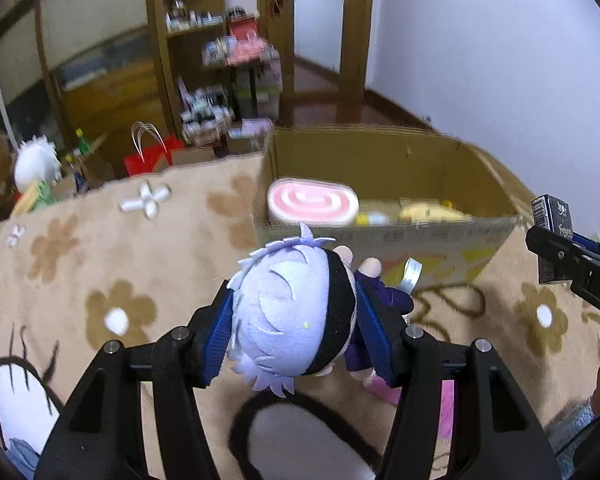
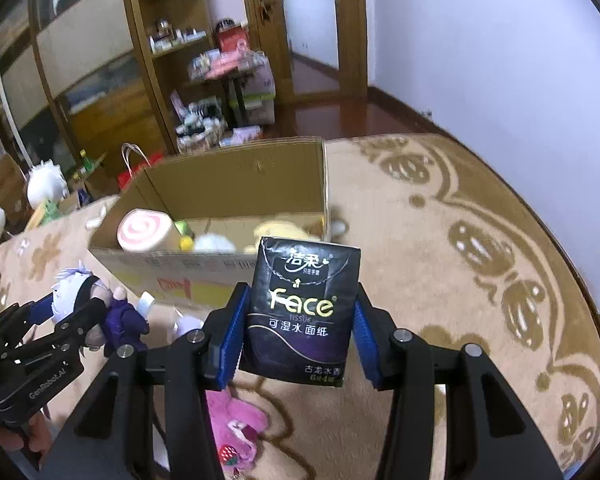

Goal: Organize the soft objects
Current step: 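Lift the plush doll and black tissue pack over the box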

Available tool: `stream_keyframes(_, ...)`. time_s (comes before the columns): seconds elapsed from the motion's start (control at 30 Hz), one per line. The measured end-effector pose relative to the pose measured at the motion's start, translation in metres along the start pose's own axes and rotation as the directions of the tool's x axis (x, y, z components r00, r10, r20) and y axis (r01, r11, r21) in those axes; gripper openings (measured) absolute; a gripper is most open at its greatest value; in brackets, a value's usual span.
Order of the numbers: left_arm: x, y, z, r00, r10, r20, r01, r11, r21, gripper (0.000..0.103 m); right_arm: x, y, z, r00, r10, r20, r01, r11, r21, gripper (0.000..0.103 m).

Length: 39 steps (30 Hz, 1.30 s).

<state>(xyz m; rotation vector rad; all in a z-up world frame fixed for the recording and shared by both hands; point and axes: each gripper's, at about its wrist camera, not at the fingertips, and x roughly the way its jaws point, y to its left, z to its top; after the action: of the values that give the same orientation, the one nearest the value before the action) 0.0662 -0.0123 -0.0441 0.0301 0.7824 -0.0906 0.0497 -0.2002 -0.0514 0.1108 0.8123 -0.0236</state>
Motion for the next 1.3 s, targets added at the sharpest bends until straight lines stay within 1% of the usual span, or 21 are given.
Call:
stream_keyframes(0.07, -0.010, 0.001, 0.005, 0.998, 0.009, 0.057, -0.009, 1.000, 0.000, 0.058, -0.008, 0.002, 0.004, 0.999, 0.009, 0.036, -0.009, 1.000, -0.001, 0.051)
stream_keyframes(0.17, -0.030, 0.002, 0.010, 0.990, 0.009, 0.140, -0.008, 1.000, -0.008, 0.058, -0.019, 0.004, 0.009, 0.996, 0.024, 0.087, -0.023, 1.000, -0.011, 0.051)
stream_keyframes(0.33, -0.052, 0.005, 0.022, 0.963, 0.037, 0.266, -0.034, 0.999, -0.016, 0.058, -0.032, 0.009, 0.016, 0.986, 0.051, 0.159, -0.046, 0.998, -0.034, 0.051)
stream_keyframes(0.43, -0.055, 0.006, 0.030, 0.950, 0.049, 0.307, -0.047, 0.999, -0.014, 0.058, -0.036, 0.011, 0.020, 0.980, 0.058, 0.189, -0.050, 0.998, -0.045, 0.051)
stream_keyframes(0.57, -0.051, 0.005, 0.039, 0.943, 0.061, 0.327, -0.064, 0.998, -0.002, 0.058, -0.035, 0.013, 0.026, 0.974, 0.056, 0.219, -0.046, 0.998, -0.052, 0.051)
stream_keyframes(0.8, -0.037, -0.004, 0.055, 0.932, 0.052, 0.360, -0.070, 0.997, 0.038, 0.058, -0.026, 0.010, 0.038, 0.965, 0.068, 0.251, -0.056, 0.997, -0.054, 0.051)
stream_keyframes(0.9, -0.028, -0.007, 0.062, 0.931, 0.039, 0.362, -0.063, 0.997, 0.053, 0.058, -0.020, 0.010, 0.043, 0.964, 0.072, 0.258, -0.060, 0.997, -0.055, 0.051)
stream_keyframes(1.03, -0.014, -0.011, 0.068, 0.936, 0.031, 0.350, -0.059, 0.996, 0.070, 0.058, -0.011, 0.010, 0.048, 0.961, 0.083, 0.263, -0.070, 0.996, -0.056, 0.051)
stream_keyframes(1.17, -0.004, -0.017, 0.070, 0.939, 0.021, 0.344, -0.056, 0.994, 0.094, 0.059, -0.001, 0.009, 0.052, 0.962, 0.091, 0.259, -0.078, 0.995, -0.059, 0.052)
stream_keyframes(1.3, 0.007, -0.019, 0.071, 0.944, 0.012, 0.329, -0.047, 0.994, 0.098, 0.059, 0.009, 0.006, 0.054, 0.964, 0.094, 0.250, -0.082, 0.995, -0.057, 0.052)
